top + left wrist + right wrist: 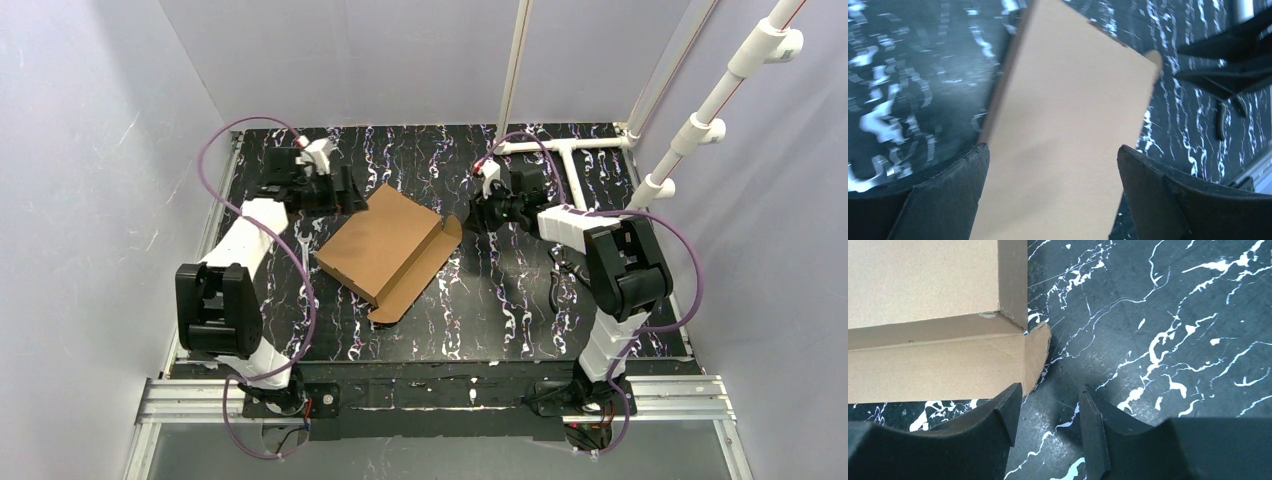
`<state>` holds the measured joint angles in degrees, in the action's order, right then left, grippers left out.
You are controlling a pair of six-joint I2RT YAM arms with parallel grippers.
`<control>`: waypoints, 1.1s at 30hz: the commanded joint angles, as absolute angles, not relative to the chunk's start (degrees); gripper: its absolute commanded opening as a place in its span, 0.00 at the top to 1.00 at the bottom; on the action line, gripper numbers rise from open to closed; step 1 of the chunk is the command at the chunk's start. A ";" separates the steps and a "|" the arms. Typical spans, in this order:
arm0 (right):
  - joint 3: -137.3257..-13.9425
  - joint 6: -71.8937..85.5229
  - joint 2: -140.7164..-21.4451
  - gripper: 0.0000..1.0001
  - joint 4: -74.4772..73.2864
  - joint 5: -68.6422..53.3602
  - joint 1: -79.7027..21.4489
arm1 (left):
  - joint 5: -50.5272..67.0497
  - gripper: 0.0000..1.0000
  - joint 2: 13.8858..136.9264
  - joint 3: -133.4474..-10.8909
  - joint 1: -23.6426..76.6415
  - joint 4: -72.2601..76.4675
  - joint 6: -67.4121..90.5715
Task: Fold the paper box
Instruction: Close the paper box at the center of the board.
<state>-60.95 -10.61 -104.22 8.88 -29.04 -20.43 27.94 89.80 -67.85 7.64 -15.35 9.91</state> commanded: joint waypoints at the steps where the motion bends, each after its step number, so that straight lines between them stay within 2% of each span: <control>1: -62.82 -10.42 -105.99 0.46 9.16 -32.00 -20.92 | 32.12 0.02 90.69 -69.45 1.60 -18.74 7.27; 9: -63.31 -7.94 -109.37 0.51 12.34 -34.05 -20.83 | 34.87 0.02 99.02 -73.88 0.53 -19.58 6.70; 15: -63.35 -6.64 -110.52 0.59 16.63 -35.51 -20.92 | 36.23 0.02 105.09 -77.99 0.52 -21.51 2.87; 18: -63.91 -6.10 -111.63 0.64 18.34 -37.10 -20.92 | 39.52 0.02 107.46 -79.63 0.60 -22.31 1.61; 23: -64.37 -5.71 -112.72 0.66 20.40 -39.30 -20.92 | 45.32 0.02 109.95 -81.22 0.77 -22.24 0.29; 26: -64.21 -6.03 -113.03 0.77 21.28 -41.51 -20.92 | 48.04 0.03 110.92 -81.69 1.00 -22.17 0.26; 29: -61.85 -7.82 -111.19 0.92 22.83 -43.67 -21.00 | 48.82 0.05 111.29 -81.90 1.72 -22.15 -1.82; 31: -60.78 -8.31 -109.87 0.98 22.85 -44.06 -21.09 | 49.15 0.07 111.33 -82.03 2.39 -22.10 -2.39; 33: -59.42 -7.09 -108.84 0.99 22.90 -43.57 -21.22 | 48.83 0.08 111.42 -82.28 3.52 -21.98 -2.72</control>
<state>-61.58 -6.74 -112.53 19.70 -41.08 -20.80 45.78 112.27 -79.85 1.54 -21.26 -0.08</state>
